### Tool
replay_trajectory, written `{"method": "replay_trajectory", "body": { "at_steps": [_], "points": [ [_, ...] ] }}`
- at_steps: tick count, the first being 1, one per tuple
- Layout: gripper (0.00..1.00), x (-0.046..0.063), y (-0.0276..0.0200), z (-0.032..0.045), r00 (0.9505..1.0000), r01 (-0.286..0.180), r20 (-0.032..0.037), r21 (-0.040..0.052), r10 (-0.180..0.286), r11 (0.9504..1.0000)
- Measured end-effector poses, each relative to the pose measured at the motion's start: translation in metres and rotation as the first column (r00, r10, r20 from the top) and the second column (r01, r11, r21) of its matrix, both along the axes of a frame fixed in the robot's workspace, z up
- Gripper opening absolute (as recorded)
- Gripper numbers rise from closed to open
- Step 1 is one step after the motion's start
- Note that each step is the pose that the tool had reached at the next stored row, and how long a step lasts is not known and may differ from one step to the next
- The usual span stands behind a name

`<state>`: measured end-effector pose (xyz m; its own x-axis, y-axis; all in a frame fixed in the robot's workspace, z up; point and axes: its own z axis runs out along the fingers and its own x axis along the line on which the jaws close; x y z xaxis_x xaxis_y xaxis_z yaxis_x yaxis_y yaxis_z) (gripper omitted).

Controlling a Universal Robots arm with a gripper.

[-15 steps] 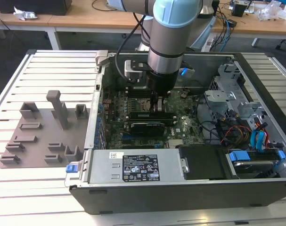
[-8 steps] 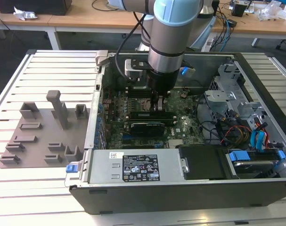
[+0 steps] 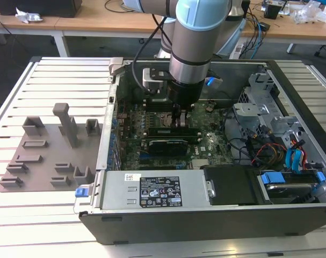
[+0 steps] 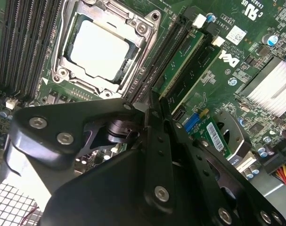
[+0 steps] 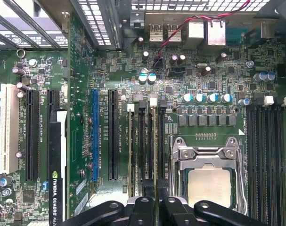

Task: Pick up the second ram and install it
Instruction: 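Insert the second ram into the second slot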

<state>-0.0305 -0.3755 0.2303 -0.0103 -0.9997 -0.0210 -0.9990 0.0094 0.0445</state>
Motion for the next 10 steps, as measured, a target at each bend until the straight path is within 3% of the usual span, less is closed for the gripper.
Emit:
{"method": "replay_trajectory", "body": {
  "at_steps": [10],
  "points": [
    [0.13,0.0000,-0.0001,-0.0050,1.0000,-0.010,-0.0001,-0.0003,0.010,1.0000]
  ]
}}
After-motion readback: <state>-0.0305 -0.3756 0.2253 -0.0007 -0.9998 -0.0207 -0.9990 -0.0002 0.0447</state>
